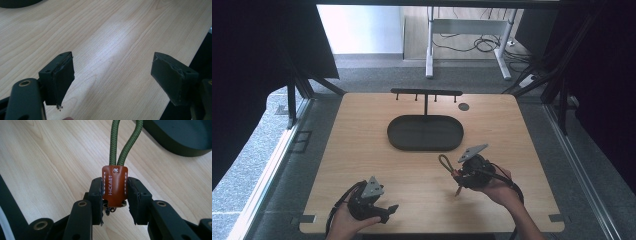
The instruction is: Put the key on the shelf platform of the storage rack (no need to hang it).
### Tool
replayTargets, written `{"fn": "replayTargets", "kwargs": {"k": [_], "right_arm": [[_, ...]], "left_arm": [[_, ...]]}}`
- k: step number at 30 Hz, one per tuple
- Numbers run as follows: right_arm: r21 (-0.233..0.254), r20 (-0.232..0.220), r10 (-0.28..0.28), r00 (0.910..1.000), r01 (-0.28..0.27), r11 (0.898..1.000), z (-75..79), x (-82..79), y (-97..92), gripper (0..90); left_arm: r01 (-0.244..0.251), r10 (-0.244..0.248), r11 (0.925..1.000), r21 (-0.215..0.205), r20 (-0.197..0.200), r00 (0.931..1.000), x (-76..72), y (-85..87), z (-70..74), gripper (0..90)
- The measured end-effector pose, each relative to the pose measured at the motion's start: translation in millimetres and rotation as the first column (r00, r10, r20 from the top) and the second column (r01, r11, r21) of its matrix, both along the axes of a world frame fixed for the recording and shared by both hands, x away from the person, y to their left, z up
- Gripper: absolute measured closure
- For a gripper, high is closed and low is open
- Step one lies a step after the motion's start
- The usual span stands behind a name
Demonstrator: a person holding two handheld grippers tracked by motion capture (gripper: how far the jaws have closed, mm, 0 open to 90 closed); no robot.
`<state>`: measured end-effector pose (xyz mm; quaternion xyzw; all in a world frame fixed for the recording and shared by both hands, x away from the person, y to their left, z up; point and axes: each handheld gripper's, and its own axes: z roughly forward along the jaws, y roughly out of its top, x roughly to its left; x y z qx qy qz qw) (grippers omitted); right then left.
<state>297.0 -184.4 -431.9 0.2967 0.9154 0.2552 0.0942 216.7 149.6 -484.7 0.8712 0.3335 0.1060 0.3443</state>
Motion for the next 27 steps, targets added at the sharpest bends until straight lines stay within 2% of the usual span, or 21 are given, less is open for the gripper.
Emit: {"fn": "replayTargets", "kwargs": {"k": [12, 19, 27], "right_arm": [[0.01, -0.001, 0.027, 0.9996, -0.027, 1.0, 13.5, 11.2, 7.4, 66.6], [0.018, -0.001, 0.02, 0.9998, -0.02, 1.0, 17.1, 17.7, 9.1, 66.6], [0.031, -0.024, 0.011, 0.9996, -0.011, 0.999, 18.7, 30.0, 6.2, 66.6]], "left_arm": [[0.004, -0.004, 1.0, 0.005, -0.002, 1.0, 0.3, -1.0, -0.7, 19.4], [0.005, -0.005, 1.0, 0.005, 0.0, 1.0, 0.1, -1.1, -0.3, 19.4], [0.004, -0.004, 1.0, 0.004, -0.002, 1.0, 0.5, -0.9, -0.8, 19.4]]}}
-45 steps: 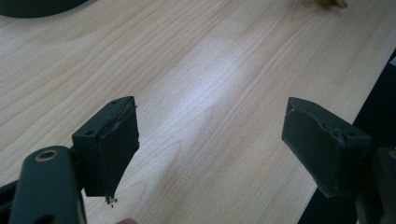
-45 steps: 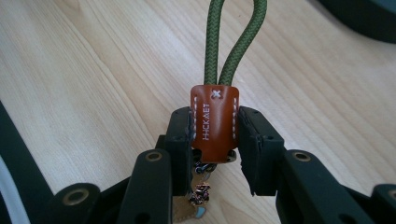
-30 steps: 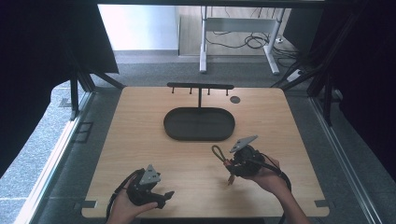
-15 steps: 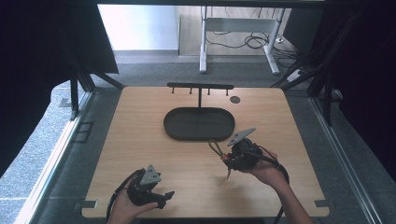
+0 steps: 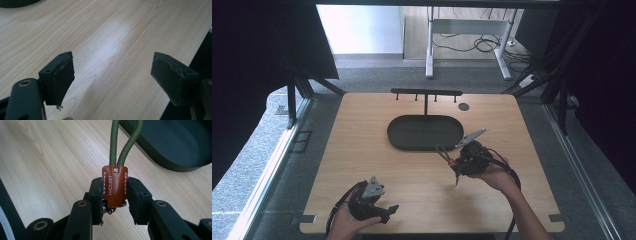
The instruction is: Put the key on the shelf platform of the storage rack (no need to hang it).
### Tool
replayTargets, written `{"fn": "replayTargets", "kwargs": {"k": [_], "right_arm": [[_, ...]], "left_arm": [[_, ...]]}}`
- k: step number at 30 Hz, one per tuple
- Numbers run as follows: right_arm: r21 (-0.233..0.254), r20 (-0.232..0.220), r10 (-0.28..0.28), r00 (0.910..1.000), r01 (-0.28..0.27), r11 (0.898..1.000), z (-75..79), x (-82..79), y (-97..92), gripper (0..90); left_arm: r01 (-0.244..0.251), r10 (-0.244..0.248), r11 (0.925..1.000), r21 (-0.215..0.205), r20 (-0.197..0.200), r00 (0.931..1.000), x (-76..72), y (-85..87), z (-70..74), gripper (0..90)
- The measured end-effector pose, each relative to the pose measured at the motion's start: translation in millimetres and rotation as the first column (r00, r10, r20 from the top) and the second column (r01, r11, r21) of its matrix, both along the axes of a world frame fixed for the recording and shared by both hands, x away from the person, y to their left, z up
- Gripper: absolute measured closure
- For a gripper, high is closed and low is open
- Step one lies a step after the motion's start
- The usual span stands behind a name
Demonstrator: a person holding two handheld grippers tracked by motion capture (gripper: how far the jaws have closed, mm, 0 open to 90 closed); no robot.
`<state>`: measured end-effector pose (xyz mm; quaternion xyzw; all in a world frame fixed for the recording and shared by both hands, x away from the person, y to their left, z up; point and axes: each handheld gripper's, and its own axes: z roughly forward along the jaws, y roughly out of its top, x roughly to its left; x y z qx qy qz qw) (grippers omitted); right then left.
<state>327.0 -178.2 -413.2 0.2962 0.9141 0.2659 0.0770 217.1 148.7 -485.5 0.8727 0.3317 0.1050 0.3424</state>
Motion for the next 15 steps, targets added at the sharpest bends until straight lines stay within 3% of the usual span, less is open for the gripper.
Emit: {"fn": "replayTargets", "kwargs": {"k": [15], "right_arm": [[-0.011, 0.002, -0.017, 0.9999, 0.017, 1.0, 7.4, 12.8, 0.9, 66.6]], "left_arm": [[-0.001, 0.001, 1.0, 0.0, 0.003, 1.0, 0.3, 1.2, 0.4, 19.4]]}}
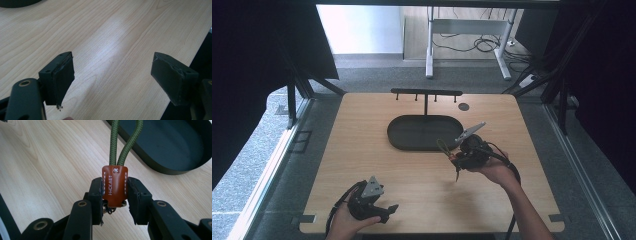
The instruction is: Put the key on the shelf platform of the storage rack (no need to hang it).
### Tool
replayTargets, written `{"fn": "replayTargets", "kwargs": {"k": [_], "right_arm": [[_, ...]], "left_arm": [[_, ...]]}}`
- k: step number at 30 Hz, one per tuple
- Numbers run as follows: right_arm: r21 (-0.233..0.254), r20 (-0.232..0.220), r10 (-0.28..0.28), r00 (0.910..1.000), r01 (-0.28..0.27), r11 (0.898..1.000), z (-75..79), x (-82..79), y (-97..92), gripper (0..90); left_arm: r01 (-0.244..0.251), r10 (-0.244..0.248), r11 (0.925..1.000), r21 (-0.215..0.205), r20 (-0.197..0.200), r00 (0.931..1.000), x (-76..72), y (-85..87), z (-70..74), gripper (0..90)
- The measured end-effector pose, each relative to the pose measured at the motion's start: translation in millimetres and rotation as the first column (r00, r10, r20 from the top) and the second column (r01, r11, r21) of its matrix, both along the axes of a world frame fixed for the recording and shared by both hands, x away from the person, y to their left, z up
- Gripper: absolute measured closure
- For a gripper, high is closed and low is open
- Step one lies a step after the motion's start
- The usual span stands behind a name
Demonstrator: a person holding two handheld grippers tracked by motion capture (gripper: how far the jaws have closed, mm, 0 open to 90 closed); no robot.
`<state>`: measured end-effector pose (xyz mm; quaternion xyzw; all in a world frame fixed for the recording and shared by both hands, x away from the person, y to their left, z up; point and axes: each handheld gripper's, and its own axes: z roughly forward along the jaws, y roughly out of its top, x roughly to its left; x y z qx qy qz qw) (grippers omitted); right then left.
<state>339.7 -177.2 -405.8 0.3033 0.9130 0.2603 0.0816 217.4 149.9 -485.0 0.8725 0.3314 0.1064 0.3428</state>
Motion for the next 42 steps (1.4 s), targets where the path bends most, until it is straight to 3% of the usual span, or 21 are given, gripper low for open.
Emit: {"fn": "replayTargets", "kwargs": {"k": [20, 27, 42], "right_arm": [[-0.033, 0.014, -0.023, 0.9996, 0.023, 0.999, 12.9, 19.4, 3.6, 66.6], [-0.018, 0.008, -0.016, 0.9998, 0.016, 1.0, 16.6, 27.6, 7.1, 66.6], [-0.031, 0.007, -0.02, 0.9998, 0.02, 0.999, 24.0, 39.3, 20.7, 66.6]], "left_arm": [[0.005, -0.005, 1.0, 0.004, -0.003, 1.0, 0.1, -0.4, 0.3, 19.4], [0.002, -0.002, 1.0, 0.001, -0.006, 1.0, 0.3, -0.5, -0.3, 19.3], [0.01, -0.01, 0.9999, 0.002, -0.004, 0.9999, 0.3, -0.7, -0.2, 19.4]]}}
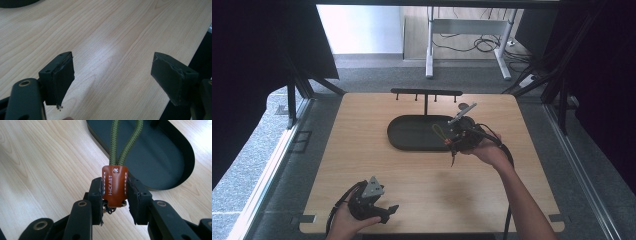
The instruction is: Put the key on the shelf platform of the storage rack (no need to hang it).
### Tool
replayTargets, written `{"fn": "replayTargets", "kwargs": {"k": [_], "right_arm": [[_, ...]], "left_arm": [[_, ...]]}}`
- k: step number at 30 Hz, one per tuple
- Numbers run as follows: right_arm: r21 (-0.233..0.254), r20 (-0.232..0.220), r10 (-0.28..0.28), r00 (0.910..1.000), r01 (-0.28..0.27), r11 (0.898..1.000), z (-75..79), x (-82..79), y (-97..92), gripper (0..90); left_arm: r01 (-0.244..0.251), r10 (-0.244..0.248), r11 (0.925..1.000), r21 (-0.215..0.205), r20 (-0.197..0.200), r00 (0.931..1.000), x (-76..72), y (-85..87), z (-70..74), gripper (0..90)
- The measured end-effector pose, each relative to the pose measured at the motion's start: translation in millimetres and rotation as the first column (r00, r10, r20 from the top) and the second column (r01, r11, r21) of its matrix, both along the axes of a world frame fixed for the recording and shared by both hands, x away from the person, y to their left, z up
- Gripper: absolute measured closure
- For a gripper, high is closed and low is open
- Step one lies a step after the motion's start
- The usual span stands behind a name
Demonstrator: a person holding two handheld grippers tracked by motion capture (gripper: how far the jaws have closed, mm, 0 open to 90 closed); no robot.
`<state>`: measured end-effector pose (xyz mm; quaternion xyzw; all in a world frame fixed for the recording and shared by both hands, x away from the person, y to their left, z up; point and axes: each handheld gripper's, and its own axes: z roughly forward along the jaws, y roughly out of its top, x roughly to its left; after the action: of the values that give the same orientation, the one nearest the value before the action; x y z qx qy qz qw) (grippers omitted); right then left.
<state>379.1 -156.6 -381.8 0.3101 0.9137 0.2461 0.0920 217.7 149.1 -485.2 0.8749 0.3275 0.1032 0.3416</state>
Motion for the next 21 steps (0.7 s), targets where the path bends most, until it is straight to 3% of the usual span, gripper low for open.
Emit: {"fn": "replayTargets", "kwargs": {"k": [21], "right_arm": [[-0.007, 0.004, 0.007, 1.0, -0.007, 1.0, 8.8, 15.7, 14.5, 66.6]], "left_arm": [[-0.001, 0.001, 1.0, -0.005, 0.0, 1.0, -0.1, 1.7, 1.0, 19.5]]}}
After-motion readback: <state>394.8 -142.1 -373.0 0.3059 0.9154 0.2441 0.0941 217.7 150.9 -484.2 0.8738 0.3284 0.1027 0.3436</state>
